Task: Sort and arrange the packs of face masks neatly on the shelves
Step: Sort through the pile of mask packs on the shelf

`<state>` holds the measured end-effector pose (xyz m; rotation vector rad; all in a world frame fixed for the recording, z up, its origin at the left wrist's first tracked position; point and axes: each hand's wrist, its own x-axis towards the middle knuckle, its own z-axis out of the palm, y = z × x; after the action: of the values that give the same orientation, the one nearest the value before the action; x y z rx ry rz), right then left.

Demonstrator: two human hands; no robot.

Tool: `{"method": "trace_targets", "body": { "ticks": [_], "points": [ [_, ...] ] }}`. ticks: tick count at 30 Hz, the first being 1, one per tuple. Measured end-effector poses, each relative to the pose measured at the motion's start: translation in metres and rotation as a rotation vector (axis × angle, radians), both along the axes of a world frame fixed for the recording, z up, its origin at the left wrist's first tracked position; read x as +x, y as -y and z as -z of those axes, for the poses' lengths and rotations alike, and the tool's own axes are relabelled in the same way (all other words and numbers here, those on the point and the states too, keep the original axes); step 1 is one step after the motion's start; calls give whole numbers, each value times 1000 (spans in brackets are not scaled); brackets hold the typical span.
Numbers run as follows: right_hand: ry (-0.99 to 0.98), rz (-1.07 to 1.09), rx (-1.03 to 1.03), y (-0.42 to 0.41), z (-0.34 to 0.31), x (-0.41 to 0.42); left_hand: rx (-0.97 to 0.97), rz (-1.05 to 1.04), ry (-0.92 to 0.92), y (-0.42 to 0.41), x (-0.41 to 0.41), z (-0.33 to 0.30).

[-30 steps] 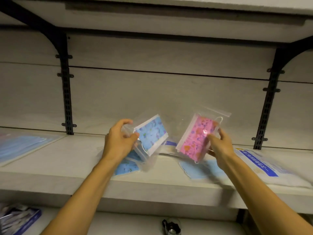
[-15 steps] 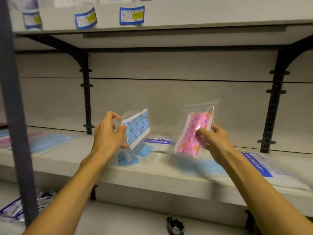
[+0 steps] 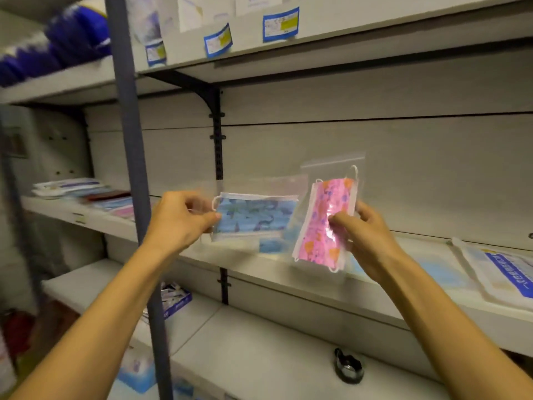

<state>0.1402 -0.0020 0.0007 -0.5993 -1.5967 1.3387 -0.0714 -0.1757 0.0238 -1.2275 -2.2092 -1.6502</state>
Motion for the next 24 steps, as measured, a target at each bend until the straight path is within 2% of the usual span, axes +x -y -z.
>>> {"method": "trace_targets", "body": {
  "ticks": [3,9,18,21,24],
  "points": [
    [-26,-36,-10,12,6,-14,-65,80,-5,20,-15,5],
    [-31,-72,19,30,5,-50,-125,71,-77,54,-54,8],
    [35,-146,1,86,13,-144,-445,-77,-37,124,-145,12],
    [36,-161,13,109,16,-181,-474,-91,-29,146,-183,19],
    [13,-174,22,130,24,-222,-464,3,-1,168,-221,30]
  ]
}}
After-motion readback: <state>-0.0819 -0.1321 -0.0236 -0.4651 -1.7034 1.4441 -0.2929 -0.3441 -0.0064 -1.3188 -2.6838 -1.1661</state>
